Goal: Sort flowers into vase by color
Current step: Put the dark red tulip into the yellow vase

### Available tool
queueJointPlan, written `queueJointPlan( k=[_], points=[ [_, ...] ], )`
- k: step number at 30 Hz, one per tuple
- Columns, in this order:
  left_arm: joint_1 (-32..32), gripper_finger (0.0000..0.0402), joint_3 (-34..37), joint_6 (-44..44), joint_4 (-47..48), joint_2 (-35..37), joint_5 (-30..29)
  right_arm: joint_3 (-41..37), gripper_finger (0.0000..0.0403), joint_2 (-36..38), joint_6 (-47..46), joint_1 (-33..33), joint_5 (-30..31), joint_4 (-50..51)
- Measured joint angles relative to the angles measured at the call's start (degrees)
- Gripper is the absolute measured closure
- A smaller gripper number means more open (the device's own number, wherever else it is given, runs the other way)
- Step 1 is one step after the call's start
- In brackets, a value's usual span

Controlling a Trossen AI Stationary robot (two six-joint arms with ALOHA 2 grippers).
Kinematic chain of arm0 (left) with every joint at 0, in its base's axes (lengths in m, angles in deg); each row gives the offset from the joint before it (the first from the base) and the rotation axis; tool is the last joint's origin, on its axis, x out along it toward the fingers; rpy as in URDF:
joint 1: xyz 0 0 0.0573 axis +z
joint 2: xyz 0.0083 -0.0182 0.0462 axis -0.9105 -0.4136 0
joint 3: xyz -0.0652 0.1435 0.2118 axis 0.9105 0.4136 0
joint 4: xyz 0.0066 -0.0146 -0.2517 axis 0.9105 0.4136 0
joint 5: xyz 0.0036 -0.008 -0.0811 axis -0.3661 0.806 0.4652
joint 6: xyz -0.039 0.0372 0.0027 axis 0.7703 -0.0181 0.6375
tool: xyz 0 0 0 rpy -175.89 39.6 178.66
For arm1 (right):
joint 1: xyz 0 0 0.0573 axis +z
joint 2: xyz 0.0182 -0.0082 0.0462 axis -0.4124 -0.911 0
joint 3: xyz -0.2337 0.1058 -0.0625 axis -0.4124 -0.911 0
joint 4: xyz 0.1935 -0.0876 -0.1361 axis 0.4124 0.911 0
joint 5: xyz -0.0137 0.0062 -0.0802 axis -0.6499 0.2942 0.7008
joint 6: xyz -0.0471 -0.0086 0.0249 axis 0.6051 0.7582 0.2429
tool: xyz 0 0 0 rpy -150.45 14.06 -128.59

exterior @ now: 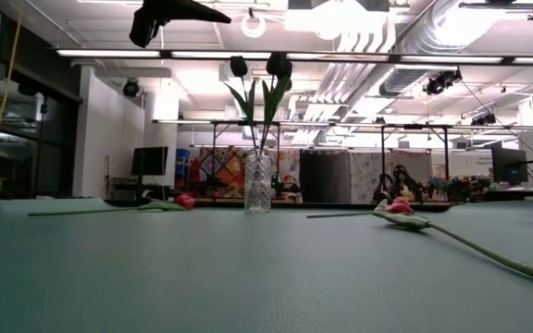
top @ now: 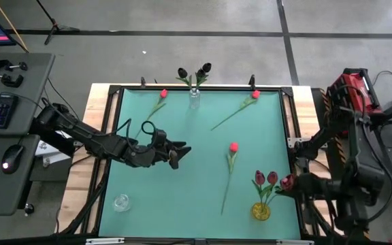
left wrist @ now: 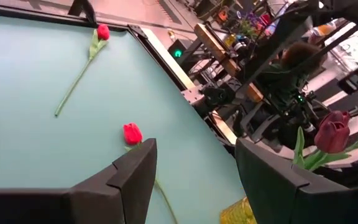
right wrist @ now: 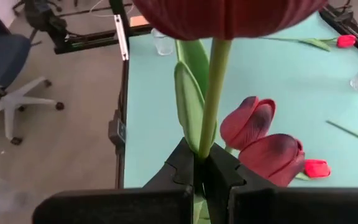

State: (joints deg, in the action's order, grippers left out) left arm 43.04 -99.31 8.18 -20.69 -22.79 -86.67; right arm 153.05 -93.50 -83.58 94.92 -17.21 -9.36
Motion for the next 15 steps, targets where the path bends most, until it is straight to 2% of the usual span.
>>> queueJointPlan(
  k=[15],
  points=[
    [-0.01, 0.0198, 0.0, -0.02, 0.2, 0.0, -0.02, 0.0, 0.0403, -5.95, -6.63, -0.07, -2.61, 4.36]
  ],
)
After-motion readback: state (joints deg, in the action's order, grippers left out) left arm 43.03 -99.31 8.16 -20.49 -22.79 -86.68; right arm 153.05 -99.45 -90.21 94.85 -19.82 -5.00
